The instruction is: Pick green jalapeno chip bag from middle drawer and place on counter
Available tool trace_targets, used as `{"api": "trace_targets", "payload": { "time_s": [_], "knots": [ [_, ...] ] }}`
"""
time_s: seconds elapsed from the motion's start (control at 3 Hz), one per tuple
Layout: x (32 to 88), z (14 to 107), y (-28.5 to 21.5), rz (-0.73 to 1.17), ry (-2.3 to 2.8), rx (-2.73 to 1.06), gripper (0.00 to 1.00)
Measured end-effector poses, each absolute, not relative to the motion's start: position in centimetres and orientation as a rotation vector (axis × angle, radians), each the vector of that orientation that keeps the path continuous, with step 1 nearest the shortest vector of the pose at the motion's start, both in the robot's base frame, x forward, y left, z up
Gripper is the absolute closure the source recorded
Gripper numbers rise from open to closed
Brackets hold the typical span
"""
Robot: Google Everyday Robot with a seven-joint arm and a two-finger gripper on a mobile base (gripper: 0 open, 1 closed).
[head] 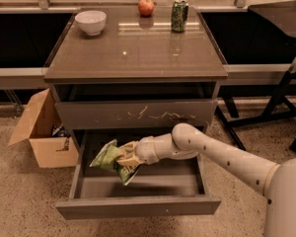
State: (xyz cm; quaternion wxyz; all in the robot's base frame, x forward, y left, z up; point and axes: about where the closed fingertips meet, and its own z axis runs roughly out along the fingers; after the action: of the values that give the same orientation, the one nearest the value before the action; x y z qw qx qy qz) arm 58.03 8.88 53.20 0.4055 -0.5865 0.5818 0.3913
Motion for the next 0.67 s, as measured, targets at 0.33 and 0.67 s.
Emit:
{"api": "trace_targets", "payload": {
  "time_s": [0.33, 0.67],
  "knots": [
    [56.9, 59.9, 7.9, 0.990, 1.255, -1.504, 1.00],
    [55.6, 65.9, 5.9, 0.923, 1.105, -1.513, 1.00]
  ]
}}
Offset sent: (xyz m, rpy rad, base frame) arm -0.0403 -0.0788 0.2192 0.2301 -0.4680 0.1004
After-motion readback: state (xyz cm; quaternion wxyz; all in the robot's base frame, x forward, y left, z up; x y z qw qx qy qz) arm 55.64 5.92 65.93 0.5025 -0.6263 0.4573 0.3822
